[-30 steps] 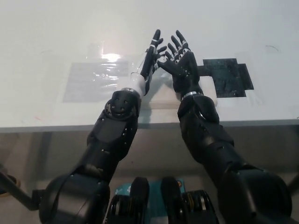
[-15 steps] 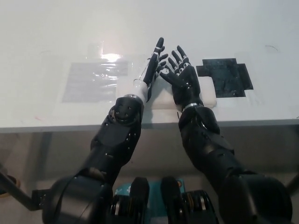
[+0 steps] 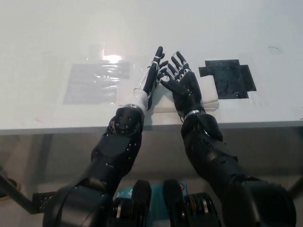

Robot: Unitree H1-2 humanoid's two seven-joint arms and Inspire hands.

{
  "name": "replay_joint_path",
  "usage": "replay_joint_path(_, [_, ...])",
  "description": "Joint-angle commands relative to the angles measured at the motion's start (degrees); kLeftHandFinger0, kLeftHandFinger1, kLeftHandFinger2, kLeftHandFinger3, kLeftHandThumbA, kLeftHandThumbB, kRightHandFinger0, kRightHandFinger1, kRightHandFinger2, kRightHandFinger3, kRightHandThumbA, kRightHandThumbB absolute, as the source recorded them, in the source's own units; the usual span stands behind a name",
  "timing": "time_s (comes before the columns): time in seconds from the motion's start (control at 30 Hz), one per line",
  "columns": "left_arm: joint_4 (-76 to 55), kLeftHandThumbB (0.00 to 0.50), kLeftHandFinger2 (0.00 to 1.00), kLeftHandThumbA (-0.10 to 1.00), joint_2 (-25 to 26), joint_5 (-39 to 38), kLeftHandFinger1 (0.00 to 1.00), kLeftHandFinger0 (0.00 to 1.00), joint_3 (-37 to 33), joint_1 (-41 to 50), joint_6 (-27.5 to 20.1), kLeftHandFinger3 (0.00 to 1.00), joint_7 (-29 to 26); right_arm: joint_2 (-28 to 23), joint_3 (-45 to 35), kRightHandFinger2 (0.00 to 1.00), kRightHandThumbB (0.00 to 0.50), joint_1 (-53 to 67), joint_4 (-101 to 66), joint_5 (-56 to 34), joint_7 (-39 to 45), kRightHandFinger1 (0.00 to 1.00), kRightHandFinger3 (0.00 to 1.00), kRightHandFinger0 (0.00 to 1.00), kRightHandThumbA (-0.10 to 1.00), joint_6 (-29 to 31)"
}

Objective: A stack of napkins is kept in the middle of the table close to the robot and the robot places both its hands sideways on the stack. Then it moves its hands away from each other while pressing down on the napkins to make them smooth

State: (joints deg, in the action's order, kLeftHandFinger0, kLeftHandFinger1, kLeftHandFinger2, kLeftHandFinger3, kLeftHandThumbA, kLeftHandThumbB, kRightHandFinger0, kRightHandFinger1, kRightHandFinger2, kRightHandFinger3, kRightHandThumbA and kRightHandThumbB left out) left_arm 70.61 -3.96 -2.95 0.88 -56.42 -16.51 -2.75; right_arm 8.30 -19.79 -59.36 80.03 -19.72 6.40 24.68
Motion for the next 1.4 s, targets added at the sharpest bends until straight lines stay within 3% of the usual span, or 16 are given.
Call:
replay_joint_path(0.0, [-0.73, 0.236, 1.00, 1.00, 1.64, -1.11, 1.00, 1.00, 1.52, 1.54, -1.14, 1.00, 0.34, -1.74, -0.59, 1.00, 0.255, 1.05, 0.33, -0.94, 0.95, 1.00, 1.00, 1.00, 1.00, -0.06])
replay_joint_path(0.07, [-1.70, 0.251, 1.00, 1.00, 1.84, -2.55, 1.00, 1.00, 2.88, 2.55, -0.20, 1.00, 0.89, -2.29, -1.37, 1.00, 0.229, 1.53, 0.02, -1.80, 1.88, 1.00, 1.00, 1.00, 1.00, 0.14])
replay_joint_path(0.27, [-2.45, 0.235, 1.00, 1.00, 3.16, -3.68, 1.00, 1.00, 5.22, 4.51, 0.13, 1.00, 2.66, -3.92, -3.16, 1.00, 0.235, 3.11, -1.13, -3.04, 3.25, 1.00, 1.00, 1.00, 1.00, 1.04])
replay_joint_path(0.53, [-3.65, 0.256, 1.00, 1.00, 5.39, -4.49, 1.00, 1.00, 7.01, 6.60, -0.34, 1.00, 4.19, -5.37, -5.48, 1.00, 0.229, 4.70, -2.12, -4.62, 3.70, 1.00, 1.00, 1.00, 1.00, 0.78])
replay_joint_path(0.7, [-4.69, 0.243, 1.00, 1.00, 7.06, -5.89, 1.00, 1.00, 8.13, 7.13, 0.49, 1.00, 5.96, -5.49, -6.31, 1.00, 0.205, 5.31, -2.44, -5.21, 4.32, 1.00, 1.00, 1.00, 1.00, 0.47])
replay_joint_path(0.77, [-4.81, 0.211, 1.00, 1.00, 7.60, -6.68, 1.00, 1.00, 8.71, 7.50, 0.64, 1.00, 6.95, -5.56, -6.06, 1.00, 0.210, 5.67, -2.39, -4.62, 3.54, 1.00, 1.00, 1.00, 1.00, 0.72])
replay_joint_path(1.07, [-5.49, 0.203, 1.00, 1.00, 11.47, -8.53, 1.00, 1.00, 11.01, 9.44, 1.30, 1.00, 10.13, -5.92, -7.07, 1.00, 0.165, 6.56, -1.63, -5.51, 4.16, 1.00, 1.00, 1.00, 1.00, 0.72])
replay_joint_path(1.37, [-18.23, 0.203, 1.00, 1.00, 12.84, -8.67, 1.00, 1.00, 10.08, 12.80, 7.63, 1.00, 11.08, -5.20, -8.77, 1.00, 0.158, 9.07, -10.03, -8.10, 7.80, 1.00, 1.00, 1.00, 1.00, 1.14])
